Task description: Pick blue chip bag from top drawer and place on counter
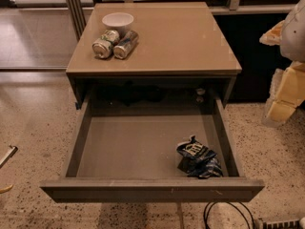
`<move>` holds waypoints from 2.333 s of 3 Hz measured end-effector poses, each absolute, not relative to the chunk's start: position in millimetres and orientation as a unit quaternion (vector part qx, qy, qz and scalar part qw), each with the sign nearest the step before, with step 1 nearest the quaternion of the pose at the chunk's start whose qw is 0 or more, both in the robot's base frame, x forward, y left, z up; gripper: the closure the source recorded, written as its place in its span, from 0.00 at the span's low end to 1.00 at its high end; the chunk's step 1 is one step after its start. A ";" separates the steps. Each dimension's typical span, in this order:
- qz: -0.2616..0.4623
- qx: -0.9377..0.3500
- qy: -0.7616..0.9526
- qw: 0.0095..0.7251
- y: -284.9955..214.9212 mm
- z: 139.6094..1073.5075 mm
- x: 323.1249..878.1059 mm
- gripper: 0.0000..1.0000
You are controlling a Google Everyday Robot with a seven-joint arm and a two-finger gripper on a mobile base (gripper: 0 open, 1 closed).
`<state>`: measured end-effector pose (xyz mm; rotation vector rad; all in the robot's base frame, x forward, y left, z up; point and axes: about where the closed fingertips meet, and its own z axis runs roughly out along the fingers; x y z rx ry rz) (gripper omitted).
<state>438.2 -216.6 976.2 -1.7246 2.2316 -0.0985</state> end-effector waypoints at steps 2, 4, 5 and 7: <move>-0.029 -0.627 0.758 0.176 -200.8 951.6 445.4 0.00; -0.021 -0.707 0.687 0.167 -144.4 844.8 492.1 0.00; -0.021 -0.760 0.631 0.154 -121.3 777.0 503.2 0.00; -0.037 -0.868 0.481 0.119 -100.9 667.6 503.2 0.00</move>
Offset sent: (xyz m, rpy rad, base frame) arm 0.0203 0.0317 -0.0595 0.0402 -0.0458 0.1466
